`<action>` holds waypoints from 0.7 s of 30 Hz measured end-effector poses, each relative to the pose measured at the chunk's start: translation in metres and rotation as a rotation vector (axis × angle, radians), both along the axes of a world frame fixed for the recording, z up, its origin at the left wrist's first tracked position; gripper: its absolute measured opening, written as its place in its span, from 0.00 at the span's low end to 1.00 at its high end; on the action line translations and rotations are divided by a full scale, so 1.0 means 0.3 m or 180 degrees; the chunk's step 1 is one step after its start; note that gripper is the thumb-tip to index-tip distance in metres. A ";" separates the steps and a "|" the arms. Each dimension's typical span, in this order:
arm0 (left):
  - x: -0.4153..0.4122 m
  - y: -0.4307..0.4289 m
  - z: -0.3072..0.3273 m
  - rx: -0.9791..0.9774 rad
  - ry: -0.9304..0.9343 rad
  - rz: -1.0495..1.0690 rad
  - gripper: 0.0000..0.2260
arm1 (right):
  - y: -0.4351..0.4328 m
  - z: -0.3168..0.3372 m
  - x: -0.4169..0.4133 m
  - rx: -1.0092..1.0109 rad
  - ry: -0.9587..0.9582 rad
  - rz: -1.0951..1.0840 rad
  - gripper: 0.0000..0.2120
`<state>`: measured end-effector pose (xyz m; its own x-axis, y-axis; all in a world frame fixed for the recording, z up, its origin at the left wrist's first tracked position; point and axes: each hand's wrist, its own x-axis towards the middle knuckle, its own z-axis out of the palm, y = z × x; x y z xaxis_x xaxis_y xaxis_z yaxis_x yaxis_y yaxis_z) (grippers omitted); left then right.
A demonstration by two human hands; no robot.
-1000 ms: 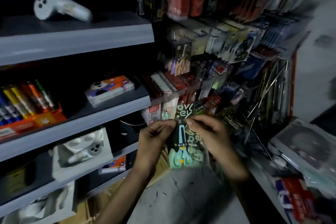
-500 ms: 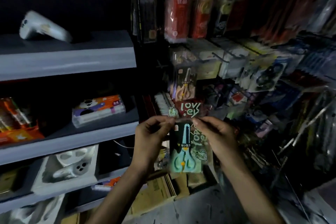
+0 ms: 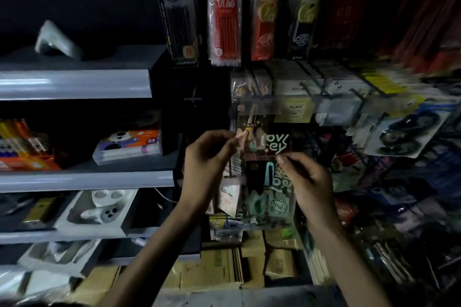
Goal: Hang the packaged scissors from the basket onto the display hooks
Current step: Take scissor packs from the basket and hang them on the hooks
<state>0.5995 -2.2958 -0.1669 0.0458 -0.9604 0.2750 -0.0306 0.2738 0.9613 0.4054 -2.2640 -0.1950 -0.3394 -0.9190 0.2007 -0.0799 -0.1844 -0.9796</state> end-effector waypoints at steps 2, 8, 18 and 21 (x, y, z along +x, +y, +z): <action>-0.019 -0.026 0.032 -0.0082 0.0031 0.0046 0.06 | -0.017 -0.003 -0.031 -0.0003 -0.0032 0.0006 0.03; -0.084 -0.098 0.079 -0.0173 -0.0094 0.0107 0.10 | -0.075 -0.008 -0.077 -0.0009 -0.0117 -0.0034 0.02; -0.080 -0.029 0.152 -0.0424 0.0389 -0.0247 0.08 | -0.110 0.027 -0.068 -0.0095 -0.0210 0.0102 0.03; -0.066 -0.034 0.181 -0.0530 0.0147 -0.0196 0.09 | -0.133 0.052 -0.054 -0.0091 -0.0216 0.0154 0.03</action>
<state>0.5795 -2.3061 -0.1127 0.0047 -0.9031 0.4295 0.0342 0.4294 0.9025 0.3893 -2.3040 -0.1795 -0.3084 -0.9289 0.2052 -0.0036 -0.2145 -0.9767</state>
